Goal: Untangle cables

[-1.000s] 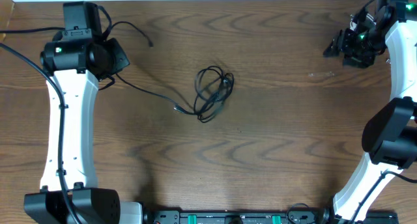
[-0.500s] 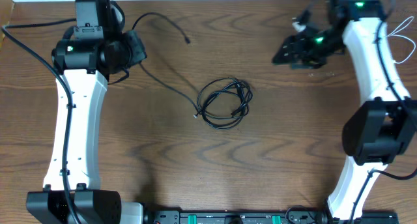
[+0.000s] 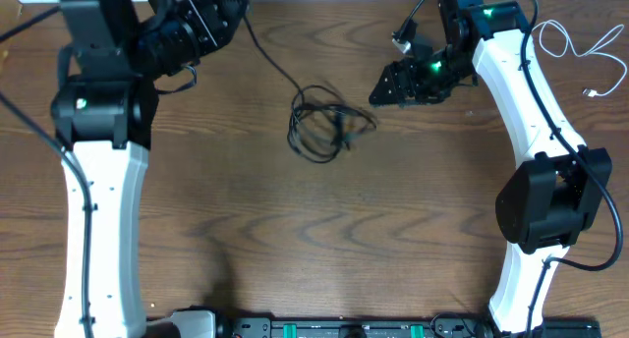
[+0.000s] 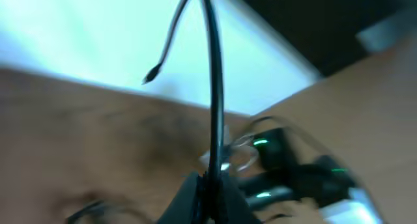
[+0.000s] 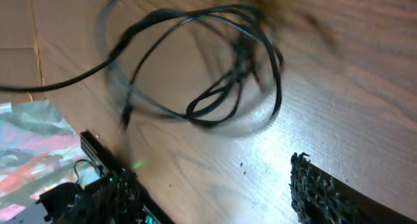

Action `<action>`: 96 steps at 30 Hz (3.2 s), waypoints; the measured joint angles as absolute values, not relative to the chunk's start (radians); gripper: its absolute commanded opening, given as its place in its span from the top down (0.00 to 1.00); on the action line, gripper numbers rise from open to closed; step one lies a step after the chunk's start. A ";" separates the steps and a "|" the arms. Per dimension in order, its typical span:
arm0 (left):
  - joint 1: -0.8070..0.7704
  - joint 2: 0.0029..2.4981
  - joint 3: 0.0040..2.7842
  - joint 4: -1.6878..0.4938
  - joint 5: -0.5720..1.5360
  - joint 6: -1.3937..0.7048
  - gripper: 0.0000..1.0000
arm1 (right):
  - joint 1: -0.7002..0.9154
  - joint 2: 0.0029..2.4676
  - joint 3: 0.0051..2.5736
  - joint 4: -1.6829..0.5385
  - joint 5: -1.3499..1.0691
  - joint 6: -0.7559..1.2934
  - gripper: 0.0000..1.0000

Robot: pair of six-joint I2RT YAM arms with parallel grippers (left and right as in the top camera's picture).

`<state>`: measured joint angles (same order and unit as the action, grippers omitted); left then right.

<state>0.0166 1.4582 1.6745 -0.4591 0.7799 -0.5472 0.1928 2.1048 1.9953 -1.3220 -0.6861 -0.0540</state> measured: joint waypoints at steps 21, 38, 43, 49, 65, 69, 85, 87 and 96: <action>0.017 1.429 1.682 -0.317 0.859 -0.778 0.92 | 0.413 2.105 1.995 -1.168 -0.724 0.050 0.27; 0.017 1.429 1.682 -0.317 0.824 -0.786 0.92 | 0.603 2.170 1.994 -1.042 -0.434 0.400 0.34; 0.017 1.429 1.682 -0.317 0.824 -0.786 0.93 | 0.631 2.172 1.994 -1.037 -0.368 0.464 0.40; 0.017 1.429 1.682 -0.317 0.825 -0.786 0.92 | 0.632 2.190 1.994 -1.024 -0.340 0.495 0.46; 0.017 1.429 1.682 -0.361 0.824 -0.786 0.92 | 0.712 2.207 1.994 -0.889 -0.324 0.587 0.44; 0.017 1.429 1.682 -0.361 0.824 -0.786 0.92 | 0.723 2.208 1.994 -0.879 -0.313 0.630 0.43; 0.017 1.429 1.682 -0.363 0.824 -0.779 0.92 | 0.757 2.301 1.992 -0.886 -0.294 0.701 0.98; 0.017 1.429 1.682 -0.363 0.824 -0.761 0.92 | 0.753 2.301 1.992 -0.897 -0.294 0.703 0.99; 0.024 1.429 1.683 -0.543 0.617 -0.724 0.92 | 0.683 2.282 1.992 -1.044 -0.295 0.609 0.99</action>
<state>0.0238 1.4288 1.6833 -0.5426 0.6167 -0.7238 0.6834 2.2822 1.9919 -1.0439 -0.2951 0.6094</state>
